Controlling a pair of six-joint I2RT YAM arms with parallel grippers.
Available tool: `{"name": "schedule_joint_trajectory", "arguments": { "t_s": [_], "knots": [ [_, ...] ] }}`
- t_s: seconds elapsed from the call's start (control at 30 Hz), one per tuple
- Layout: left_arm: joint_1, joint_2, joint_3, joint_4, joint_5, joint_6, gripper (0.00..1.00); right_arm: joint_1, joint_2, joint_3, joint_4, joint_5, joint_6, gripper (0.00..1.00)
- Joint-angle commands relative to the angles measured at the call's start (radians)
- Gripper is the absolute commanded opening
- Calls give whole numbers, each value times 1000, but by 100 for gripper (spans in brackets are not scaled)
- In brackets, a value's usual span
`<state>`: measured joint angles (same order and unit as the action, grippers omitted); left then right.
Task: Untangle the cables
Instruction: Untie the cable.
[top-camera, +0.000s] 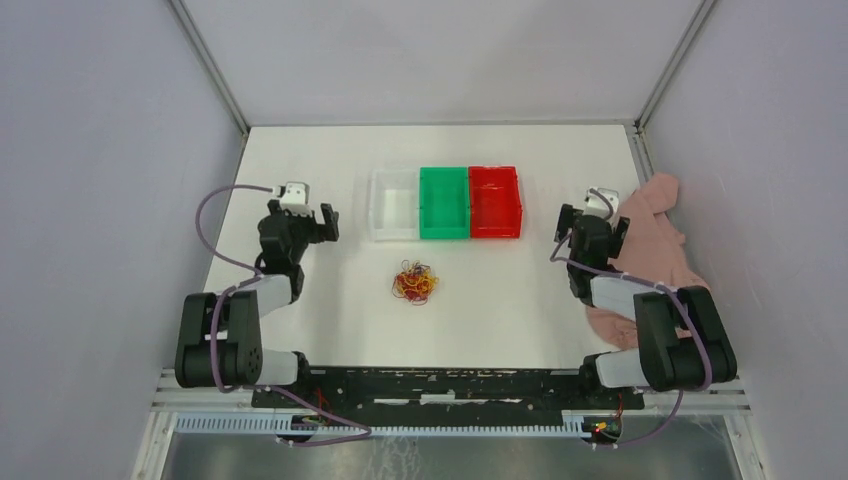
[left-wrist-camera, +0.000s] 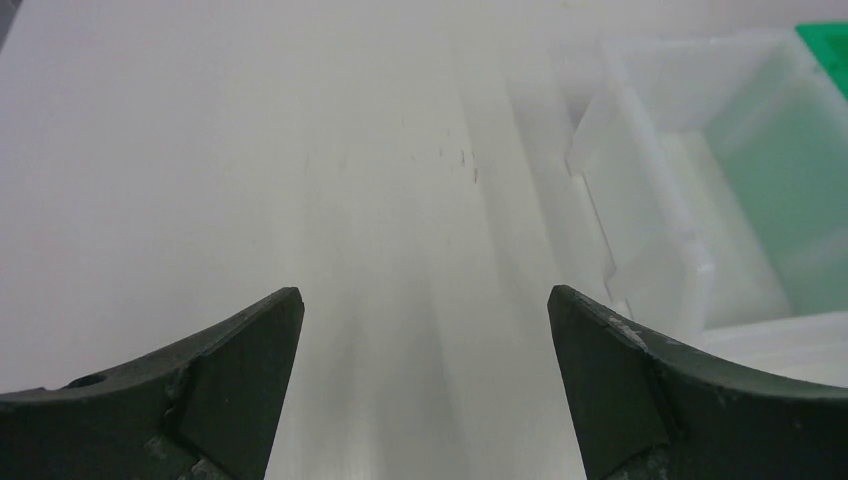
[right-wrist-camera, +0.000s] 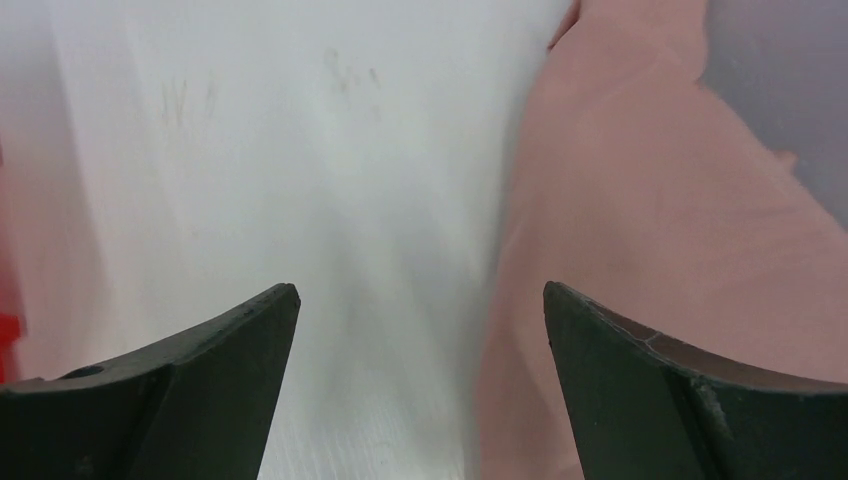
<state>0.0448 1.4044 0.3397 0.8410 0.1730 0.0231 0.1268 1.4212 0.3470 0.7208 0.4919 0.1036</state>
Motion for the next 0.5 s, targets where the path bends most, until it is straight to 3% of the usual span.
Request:
{"name": "schedule_joint_trajectory", "arguments": {
  "t_s": [0.0, 0.1, 0.23, 0.27, 0.37, 0.47],
  "knots": [
    [25, -99, 171, -338, 62, 29, 99, 1, -122, 255, -512, 177, 146, 99],
    [38, -128, 244, -467, 122, 41, 99, 1, -142, 396, -768, 123, 237, 99],
    [44, -120, 384, -739, 230, 96, 99, 0, -195, 469, -855, 12, 408, 99],
    [44, -113, 418, -799, 249, 108, 99, -11, -202, 510, -942, -43, 471, 99],
    [46, -86, 521, -960, 310, 147, 99, -33, -193, 595, -988, -347, 493, 100],
    [45, -63, 597, -1093, 363, 175, 99, 27, -212, 590, -962, -460, 517, 96]
  ]
}}
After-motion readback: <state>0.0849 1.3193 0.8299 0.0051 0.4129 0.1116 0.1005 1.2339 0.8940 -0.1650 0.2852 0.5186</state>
